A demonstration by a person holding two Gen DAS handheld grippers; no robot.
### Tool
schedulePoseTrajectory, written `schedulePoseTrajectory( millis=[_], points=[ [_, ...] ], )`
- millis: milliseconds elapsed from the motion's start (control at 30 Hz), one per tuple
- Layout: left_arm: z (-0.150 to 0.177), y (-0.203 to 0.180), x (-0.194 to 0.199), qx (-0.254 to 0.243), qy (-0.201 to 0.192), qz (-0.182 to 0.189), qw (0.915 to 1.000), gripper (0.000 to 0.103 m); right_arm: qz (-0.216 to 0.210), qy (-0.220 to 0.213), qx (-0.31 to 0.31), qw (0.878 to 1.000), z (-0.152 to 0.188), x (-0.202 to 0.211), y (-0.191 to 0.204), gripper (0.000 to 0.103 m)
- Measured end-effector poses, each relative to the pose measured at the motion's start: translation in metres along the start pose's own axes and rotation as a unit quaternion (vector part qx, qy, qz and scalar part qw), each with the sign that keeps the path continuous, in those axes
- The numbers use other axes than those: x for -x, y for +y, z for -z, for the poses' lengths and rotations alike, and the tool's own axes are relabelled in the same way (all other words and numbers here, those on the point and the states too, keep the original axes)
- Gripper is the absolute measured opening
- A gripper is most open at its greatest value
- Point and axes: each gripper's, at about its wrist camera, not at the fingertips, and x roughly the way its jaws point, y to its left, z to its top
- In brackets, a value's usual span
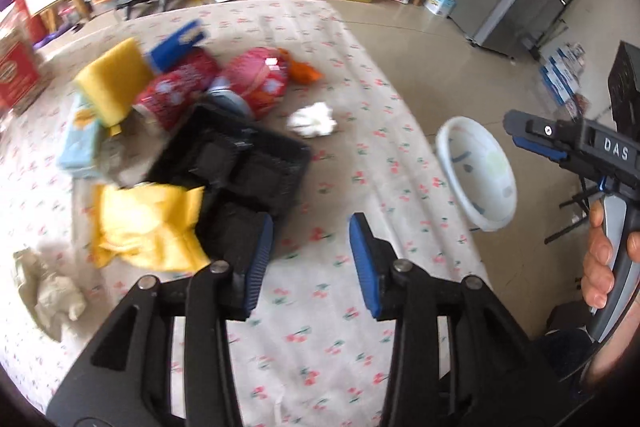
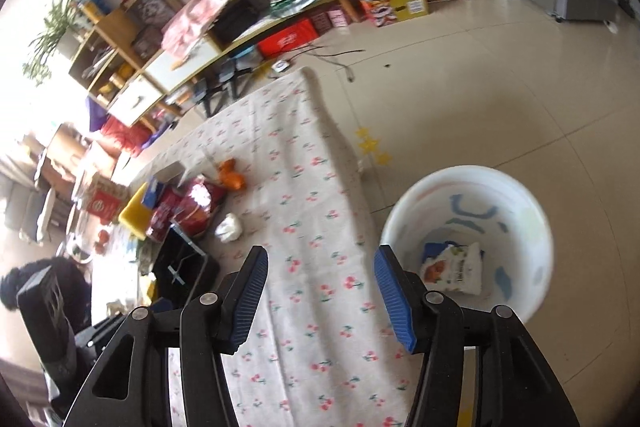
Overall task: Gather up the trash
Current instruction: 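Grasp the crumpled white tissue with the left tool while the right tool grasps the small tissue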
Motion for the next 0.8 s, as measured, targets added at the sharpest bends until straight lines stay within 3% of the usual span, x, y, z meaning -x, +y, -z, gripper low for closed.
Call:
schedulePoseTrajectory(
  millis=[100,200,333,533,800],
  points=[
    [0.006,0.069,0.027,0.074,-0.015,-0.037,0.9964,0.045,-0.026,0.018,0.035,0.999,0.008,-0.018,0.043,0.057],
    [0.023,0.128,0.049,0.136,-0.041,-0.075,0.9871,0.054,-0.03,0.035,0.057,0.997,0.013,-0.039,0.074,0.057],
    [0.042,0.182,0.051,0.198,-0.036,-0.082,0.9762,0.056,-0.017,0.047,0.073,0.996,0.014,-0.063,0.097,0.057],
    [0.062,0.197,0.039,0.21,-0.007,-0.057,0.9759,0.056,0.002,0.057,0.068,0.996,0.007,-0.091,0.108,0.057],
    [0.063,0.197,0.022,0.208,0.016,-0.041,0.9771,0.056,0.029,0.066,0.053,0.996,-0.005,-0.132,0.109,0.057]
  ],
)
